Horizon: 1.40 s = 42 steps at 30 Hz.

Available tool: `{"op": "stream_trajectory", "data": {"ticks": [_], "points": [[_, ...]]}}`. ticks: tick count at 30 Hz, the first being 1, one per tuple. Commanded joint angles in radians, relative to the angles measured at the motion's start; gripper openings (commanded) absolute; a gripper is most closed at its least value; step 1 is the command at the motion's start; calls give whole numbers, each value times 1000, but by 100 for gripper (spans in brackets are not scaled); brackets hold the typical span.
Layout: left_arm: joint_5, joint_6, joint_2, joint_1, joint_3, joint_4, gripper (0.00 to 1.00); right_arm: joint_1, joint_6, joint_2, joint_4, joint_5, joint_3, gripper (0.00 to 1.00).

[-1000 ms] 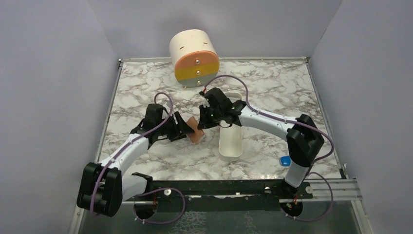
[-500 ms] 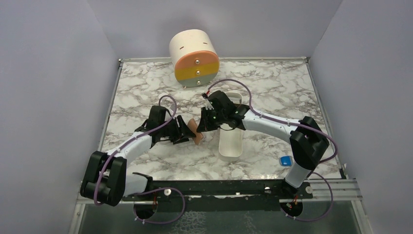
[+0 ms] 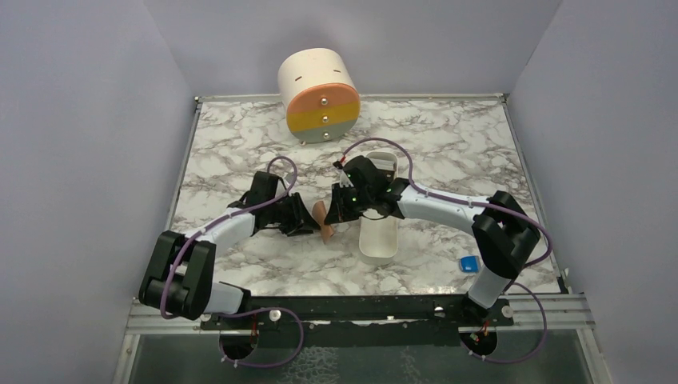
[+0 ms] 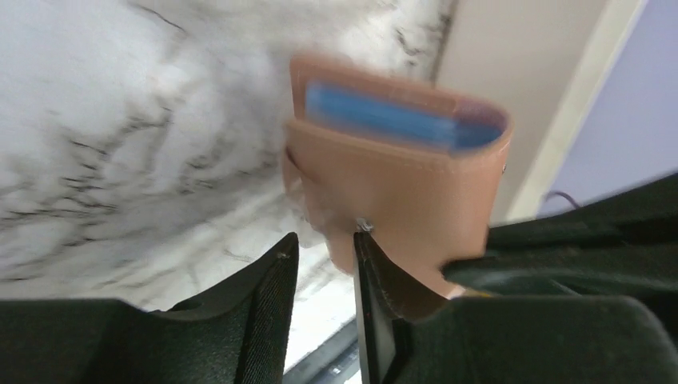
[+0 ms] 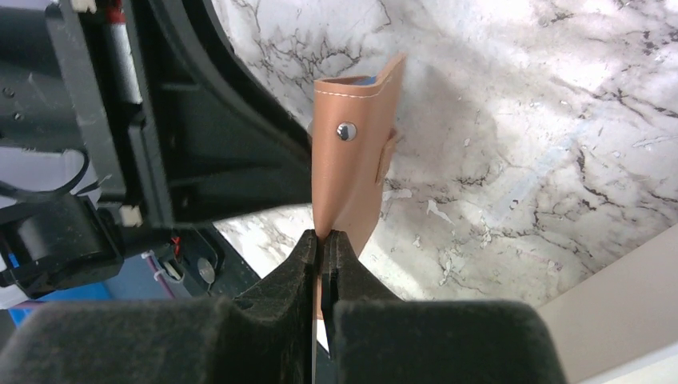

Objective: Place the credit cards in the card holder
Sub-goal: Open the card holder at the center of the board.

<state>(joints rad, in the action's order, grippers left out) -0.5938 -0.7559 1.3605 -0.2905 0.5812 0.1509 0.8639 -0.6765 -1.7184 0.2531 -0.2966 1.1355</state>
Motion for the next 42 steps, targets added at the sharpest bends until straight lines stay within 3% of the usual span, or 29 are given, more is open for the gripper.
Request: {"op": "stream_trajectory", "data": {"ticks": [1,5,12,18,24,29,36,42], "points": [[139,56,12,13,20,49,31,17,-16,39,13,-67,0,1],[149,78,24,13,35,67,22,17,-12,42,7,-62,-15,1],[163,89,6,13,44,95,19,17,5,36,20,-32,-21,1],[142,90,-27,13,30,112,8,16,6,2,17,-20,-20,1],[111,74,-54,13,-1,117,27,17,2,-22,6,-14,-17,1],[102,72,-31,13,-36,98,28,16,-23,-29,-35,4,-47,1],[80,55,-24,13,-45,69,38,17,-25,-59,-42,22,-40,1],[72,34,-3,13,-66,58,39,17,-26,-68,-47,61,-50,1]]}}
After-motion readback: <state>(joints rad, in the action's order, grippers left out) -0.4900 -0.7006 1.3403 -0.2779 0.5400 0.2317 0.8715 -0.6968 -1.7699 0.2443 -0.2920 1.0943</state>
